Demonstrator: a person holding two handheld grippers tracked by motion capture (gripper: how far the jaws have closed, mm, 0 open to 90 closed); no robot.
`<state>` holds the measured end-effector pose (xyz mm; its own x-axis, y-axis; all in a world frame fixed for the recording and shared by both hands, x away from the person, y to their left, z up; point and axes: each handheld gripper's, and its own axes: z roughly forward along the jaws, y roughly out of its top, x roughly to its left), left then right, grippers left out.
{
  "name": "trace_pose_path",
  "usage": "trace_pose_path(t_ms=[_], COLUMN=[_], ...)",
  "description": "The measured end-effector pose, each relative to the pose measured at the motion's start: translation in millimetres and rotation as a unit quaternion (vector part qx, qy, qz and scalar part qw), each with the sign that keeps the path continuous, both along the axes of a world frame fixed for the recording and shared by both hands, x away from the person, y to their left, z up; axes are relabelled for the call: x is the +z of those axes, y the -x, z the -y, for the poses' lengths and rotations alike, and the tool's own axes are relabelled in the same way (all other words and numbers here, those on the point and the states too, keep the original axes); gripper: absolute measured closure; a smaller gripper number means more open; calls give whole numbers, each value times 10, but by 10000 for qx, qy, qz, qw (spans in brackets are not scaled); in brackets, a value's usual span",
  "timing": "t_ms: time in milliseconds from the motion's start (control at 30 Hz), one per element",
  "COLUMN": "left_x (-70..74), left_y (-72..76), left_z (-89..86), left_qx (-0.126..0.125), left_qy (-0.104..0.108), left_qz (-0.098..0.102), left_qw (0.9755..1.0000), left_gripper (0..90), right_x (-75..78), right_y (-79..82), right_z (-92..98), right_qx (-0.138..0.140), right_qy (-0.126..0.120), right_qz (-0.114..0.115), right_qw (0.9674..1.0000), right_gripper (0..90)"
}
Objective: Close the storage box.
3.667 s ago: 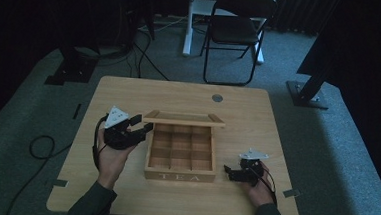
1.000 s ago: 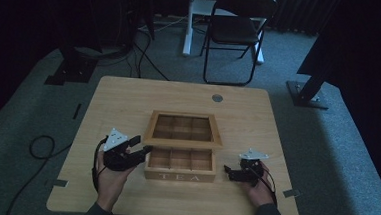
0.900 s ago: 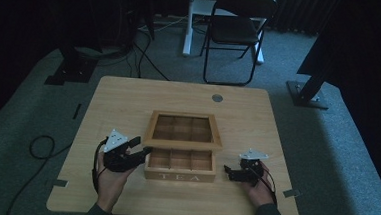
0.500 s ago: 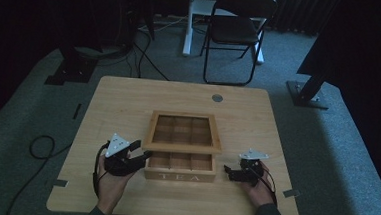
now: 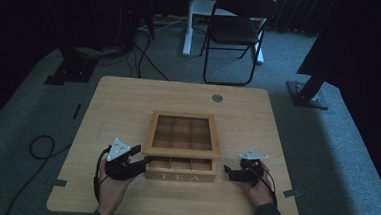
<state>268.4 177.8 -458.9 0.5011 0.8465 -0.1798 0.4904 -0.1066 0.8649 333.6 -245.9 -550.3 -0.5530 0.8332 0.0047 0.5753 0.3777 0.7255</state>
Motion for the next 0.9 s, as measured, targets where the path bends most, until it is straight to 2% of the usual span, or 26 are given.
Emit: trace_pose_path(t_ms=[533, 667, 900], left_x=[-134, -210, -248], left_y=[38, 51, 56], left_z=[17, 41, 43], left_qx=[-9, -28, -34], left_qy=[-89, -181, -236], left_qz=[-193, -276, -301], left_qw=[9998, 9995, 9993], left_gripper=[415, 413, 405], right_x=[0, 0, 0], right_y=[0, 0, 0], right_z=[1, 1, 1], right_qx=[6, 5, 5], right_qy=[6, 6, 6], right_qz=[1, 0, 1], right_qw=[10000, 10000, 10000], right_gripper=[138, 137, 137])
